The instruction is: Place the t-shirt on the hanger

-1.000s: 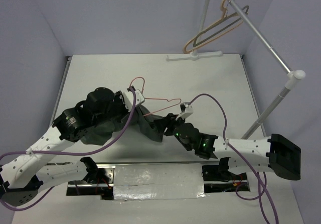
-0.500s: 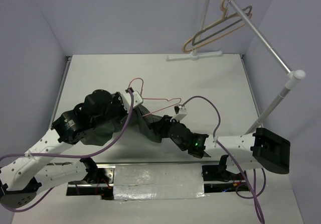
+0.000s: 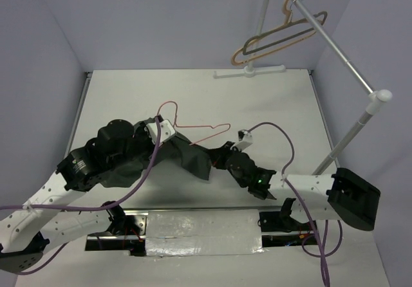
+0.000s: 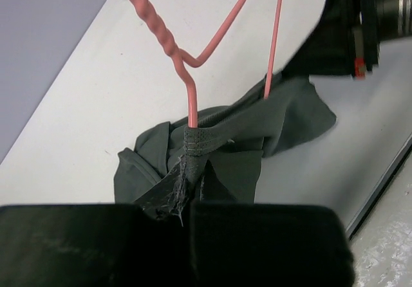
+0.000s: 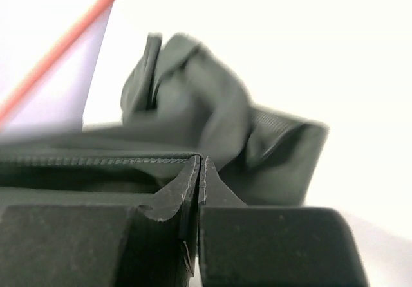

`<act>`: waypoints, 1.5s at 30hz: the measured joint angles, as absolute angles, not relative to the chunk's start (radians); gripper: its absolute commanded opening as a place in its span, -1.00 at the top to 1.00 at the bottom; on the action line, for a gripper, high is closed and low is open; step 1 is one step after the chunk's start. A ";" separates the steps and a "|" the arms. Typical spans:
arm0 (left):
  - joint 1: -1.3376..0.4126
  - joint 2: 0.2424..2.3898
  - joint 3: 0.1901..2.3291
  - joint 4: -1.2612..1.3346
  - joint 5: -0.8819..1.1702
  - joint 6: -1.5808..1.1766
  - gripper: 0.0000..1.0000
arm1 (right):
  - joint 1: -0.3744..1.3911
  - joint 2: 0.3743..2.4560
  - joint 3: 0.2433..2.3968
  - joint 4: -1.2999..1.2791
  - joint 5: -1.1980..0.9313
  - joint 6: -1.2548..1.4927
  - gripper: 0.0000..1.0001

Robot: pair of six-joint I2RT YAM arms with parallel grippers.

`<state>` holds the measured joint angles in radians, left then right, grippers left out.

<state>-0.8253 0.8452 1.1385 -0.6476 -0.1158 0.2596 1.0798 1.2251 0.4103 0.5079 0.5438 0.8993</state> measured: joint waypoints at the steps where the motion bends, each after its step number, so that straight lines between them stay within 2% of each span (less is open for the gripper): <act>1: -0.825 0.832 1.139 -0.651 -0.115 0.260 1.00 | 1.040 1.195 0.392 0.509 0.538 0.902 1.00; 11: -0.826 0.813 1.090 -0.672 -0.077 0.262 1.00 | 0.751 0.867 0.343 0.395 0.445 0.886 1.00; 19: -0.826 0.813 1.063 -0.654 -0.036 0.266 1.00 | 0.602 0.805 0.438 0.266 0.329 0.804 1.00; 27: -0.823 0.858 1.041 -0.622 -0.028 0.263 1.00 | 0.603 0.808 0.533 0.155 0.205 0.648 1.00; 34: -0.812 0.952 1.001 -0.462 0.067 0.178 1.00 | 0.855 0.835 0.826 -0.051 0.170 0.475 1.00; 35: -0.813 0.942 0.969 -0.410 0.090 0.163 1.00 | 0.871 0.834 0.851 -0.067 0.154 0.459 0.97; 36: -0.813 0.924 0.918 -0.335 0.116 0.142 1.00 | 0.883 0.833 0.869 -0.086 0.135 0.443 0.68; 39: -0.815 0.881 0.778 -0.182 0.195 0.098 1.00 | 0.897 0.830 0.882 -0.152 0.081 0.397 0.08; 42: -0.815 0.875 0.676 -0.088 0.268 0.065 1.00 | 0.900 0.825 0.868 -0.216 0.031 0.353 -0.06; 44: -0.816 0.874 0.635 -0.044 0.303 0.047 1.00 | 0.902 0.814 0.867 -0.244 0.006 0.331 -0.24; 45: -0.817 0.873 0.622 -0.025 0.320 0.043 1.00 | 0.903 0.808 0.867 -0.251 -0.006 0.321 -0.26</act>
<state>-0.8165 0.8734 0.6216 -0.0246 0.3199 0.0429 0.9031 0.8082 0.8673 -0.2508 -0.0059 0.3206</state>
